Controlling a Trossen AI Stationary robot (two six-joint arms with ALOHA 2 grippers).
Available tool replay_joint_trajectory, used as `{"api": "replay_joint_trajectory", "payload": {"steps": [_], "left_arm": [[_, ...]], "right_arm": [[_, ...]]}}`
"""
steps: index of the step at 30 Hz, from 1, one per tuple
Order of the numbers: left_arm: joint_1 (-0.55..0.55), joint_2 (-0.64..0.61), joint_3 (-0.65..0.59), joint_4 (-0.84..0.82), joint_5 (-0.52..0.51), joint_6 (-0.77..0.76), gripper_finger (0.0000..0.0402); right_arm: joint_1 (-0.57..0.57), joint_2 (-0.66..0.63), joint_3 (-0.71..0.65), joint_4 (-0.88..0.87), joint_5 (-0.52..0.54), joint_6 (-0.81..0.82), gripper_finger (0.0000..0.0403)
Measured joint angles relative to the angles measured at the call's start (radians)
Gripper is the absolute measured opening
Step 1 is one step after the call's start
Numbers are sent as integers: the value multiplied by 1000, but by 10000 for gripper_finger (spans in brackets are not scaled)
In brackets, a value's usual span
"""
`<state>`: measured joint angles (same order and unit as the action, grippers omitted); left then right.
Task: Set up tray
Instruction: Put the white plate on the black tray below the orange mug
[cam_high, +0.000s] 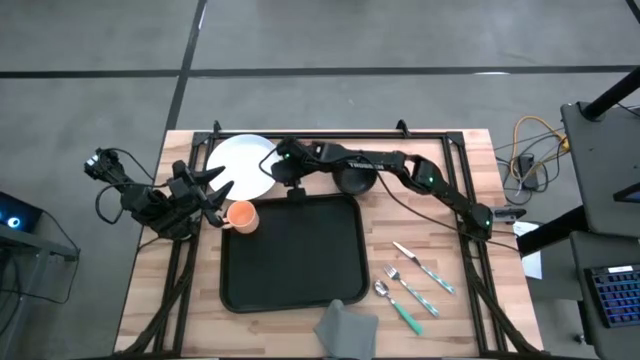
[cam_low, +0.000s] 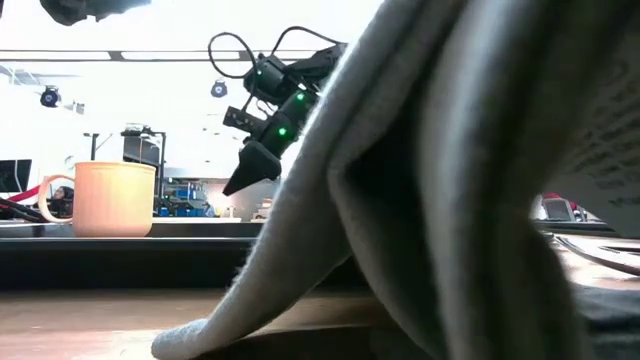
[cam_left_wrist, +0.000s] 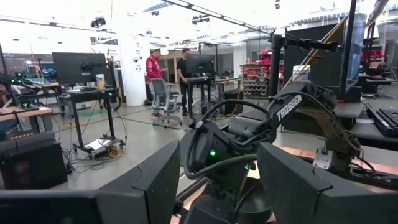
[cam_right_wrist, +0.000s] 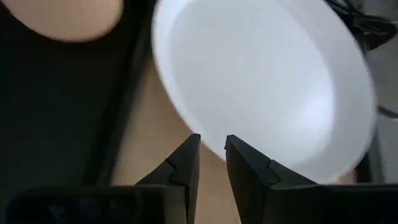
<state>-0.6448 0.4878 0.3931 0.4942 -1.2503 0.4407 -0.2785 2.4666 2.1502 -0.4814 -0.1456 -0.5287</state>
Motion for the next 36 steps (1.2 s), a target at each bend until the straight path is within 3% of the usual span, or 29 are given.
{"api": "replay_joint_trajectory", "payload": {"steps": [8, 14, 18, 26, 29, 32, 36], "left_arm": [[0, 1, -6, -1, -16, 13, 194], [0, 1, -7, -7, -25, 14, 194], [0, 1, -7, -9, -29, 15, 194], [0, 1, -16, -14, -35, 32, 194], [7, 3, -19, -13, -35, 40, 194], [28, 4, -22, -13, -34, 40, 194], [82, 6, -30, -12, -3, 32, 194]], "right_arm": [[4, -77, -6, -103, -27, 78, 68], [-6, -183, -110, -90, -167, 153, 68], [23, -302, -286, 52, -178, 194, 68], [75, -585, -762, 412, -182, 279, 68], [92, -669, -916, 530, -229, 269, 68], [109, -737, -1028, 655, -247, 308, 68], [111, -805, -1128, 693, -248, 298, 68]]}}
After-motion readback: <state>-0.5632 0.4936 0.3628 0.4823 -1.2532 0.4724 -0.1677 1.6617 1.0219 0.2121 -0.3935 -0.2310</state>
